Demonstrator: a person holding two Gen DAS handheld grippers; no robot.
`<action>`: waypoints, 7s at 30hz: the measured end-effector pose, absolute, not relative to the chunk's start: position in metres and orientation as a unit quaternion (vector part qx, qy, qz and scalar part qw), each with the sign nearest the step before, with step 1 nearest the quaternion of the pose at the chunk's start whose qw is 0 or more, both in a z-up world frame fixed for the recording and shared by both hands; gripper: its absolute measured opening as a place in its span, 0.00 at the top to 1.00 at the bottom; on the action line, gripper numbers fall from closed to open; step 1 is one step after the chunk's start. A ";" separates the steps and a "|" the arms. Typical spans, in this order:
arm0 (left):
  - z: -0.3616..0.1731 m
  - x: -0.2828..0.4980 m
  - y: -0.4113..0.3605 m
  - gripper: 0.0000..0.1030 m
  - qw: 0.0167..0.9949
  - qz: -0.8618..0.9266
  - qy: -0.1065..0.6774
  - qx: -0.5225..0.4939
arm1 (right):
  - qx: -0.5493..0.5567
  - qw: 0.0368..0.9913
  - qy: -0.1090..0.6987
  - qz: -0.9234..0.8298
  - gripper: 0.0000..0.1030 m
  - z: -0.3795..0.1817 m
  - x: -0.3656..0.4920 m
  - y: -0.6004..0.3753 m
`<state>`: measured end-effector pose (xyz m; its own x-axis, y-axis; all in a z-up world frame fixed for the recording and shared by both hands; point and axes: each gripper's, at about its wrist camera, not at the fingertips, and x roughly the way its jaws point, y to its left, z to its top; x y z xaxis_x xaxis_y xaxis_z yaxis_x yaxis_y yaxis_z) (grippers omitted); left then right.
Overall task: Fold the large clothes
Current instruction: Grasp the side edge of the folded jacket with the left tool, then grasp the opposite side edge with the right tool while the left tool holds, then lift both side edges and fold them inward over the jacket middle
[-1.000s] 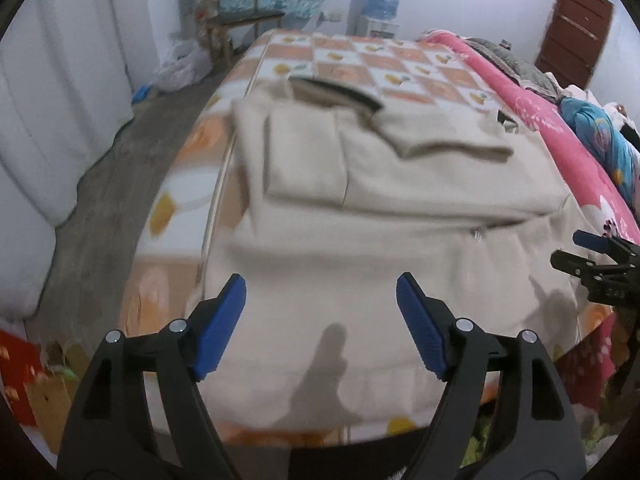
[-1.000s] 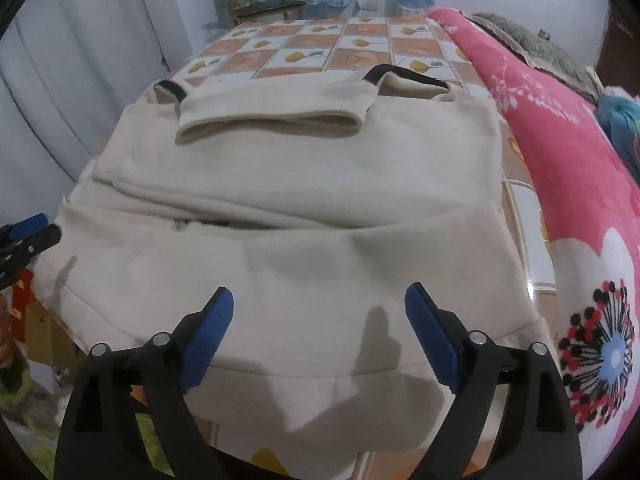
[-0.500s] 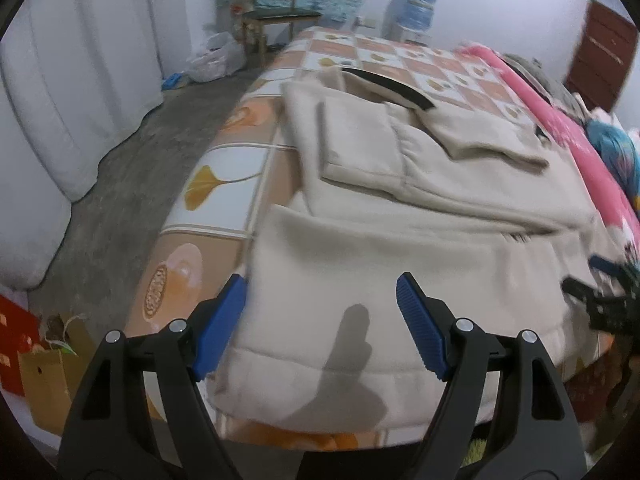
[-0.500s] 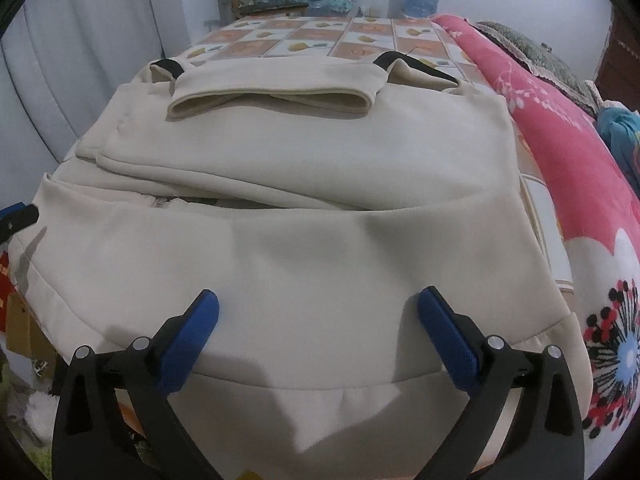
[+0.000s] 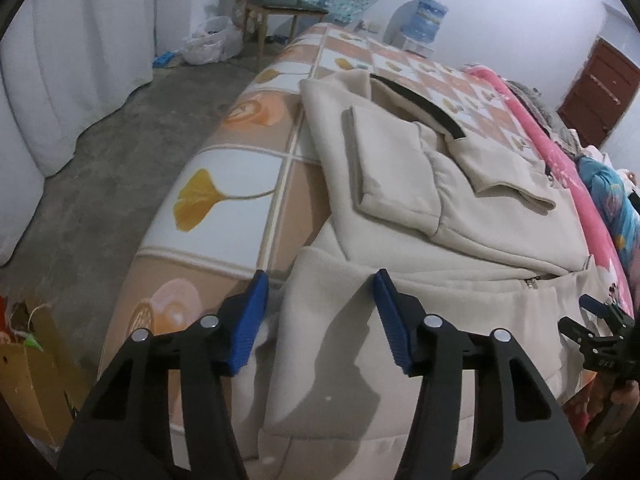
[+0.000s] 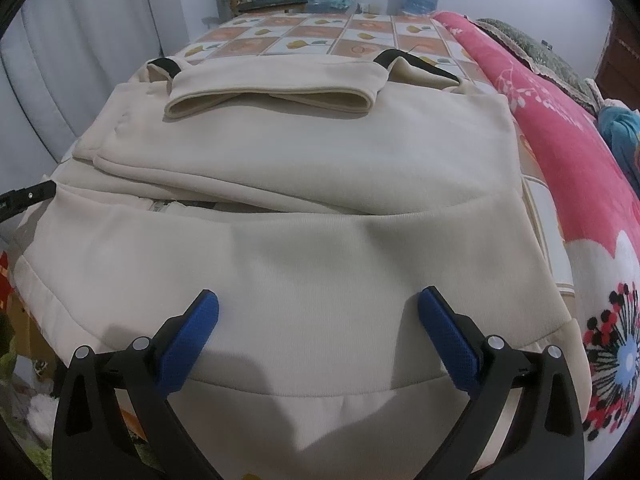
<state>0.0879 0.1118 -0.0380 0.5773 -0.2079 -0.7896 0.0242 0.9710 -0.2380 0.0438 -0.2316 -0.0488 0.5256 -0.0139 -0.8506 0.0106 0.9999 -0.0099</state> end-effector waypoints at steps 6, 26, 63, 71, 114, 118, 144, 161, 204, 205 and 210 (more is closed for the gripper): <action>-0.024 0.080 0.106 0.62 0.895 -0.096 0.427 -0.088 | -0.001 0.874 0.486 -0.007 0.06 -0.049 0.044 -0.232; -0.006 0.058 0.089 0.62 0.905 -0.132 0.404 -0.019 | -0.001 0.874 0.486 -0.008 0.06 -0.049 0.044 -0.233; -0.028 0.056 0.068 0.79 0.897 -0.066 0.430 0.075 | 0.000 0.875 0.485 -0.009 0.06 -0.049 0.044 -0.235; -0.037 0.058 0.060 0.79 0.894 -0.032 0.437 0.093 | 0.003 0.869 0.496 -0.002 0.06 -0.047 0.043 -0.236; -0.039 0.060 0.062 0.79 0.893 -0.026 0.444 0.074 | 0.137 0.870 0.472 -0.043 0.56 -0.022 0.036 -0.360; -0.039 0.061 0.062 0.79 0.892 -0.026 0.444 0.073 | 0.158 0.861 0.483 -0.029 0.56 -0.021 0.037 -0.370; -0.041 0.060 0.063 0.78 0.892 -0.026 0.446 0.074 | 0.201 0.825 0.526 0.055 0.60 -0.031 0.049 -0.375; -0.041 0.061 0.063 0.78 0.890 -0.019 0.449 0.078 | 0.039 0.846 0.532 -0.009 0.78 -0.027 0.060 -0.332; -0.035 0.061 0.060 0.80 0.885 0.000 0.459 0.081 | -0.092 0.870 0.474 -0.097 0.91 -0.018 0.033 -0.288; -0.035 0.061 0.060 0.81 0.885 0.000 0.459 0.082 | -0.091 0.871 0.472 -0.098 0.92 -0.017 0.032 -0.288; -0.032 0.059 0.060 0.87 0.888 0.002 0.453 0.082 | -0.087 0.875 0.465 -0.100 0.92 -0.013 0.029 -0.287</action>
<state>0.0587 0.0598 -0.0317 0.5888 0.0782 -0.8045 0.0708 0.9865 0.1477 0.0288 -0.2866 -0.0131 0.5469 -0.2554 -0.7973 0.0937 0.9650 -0.2449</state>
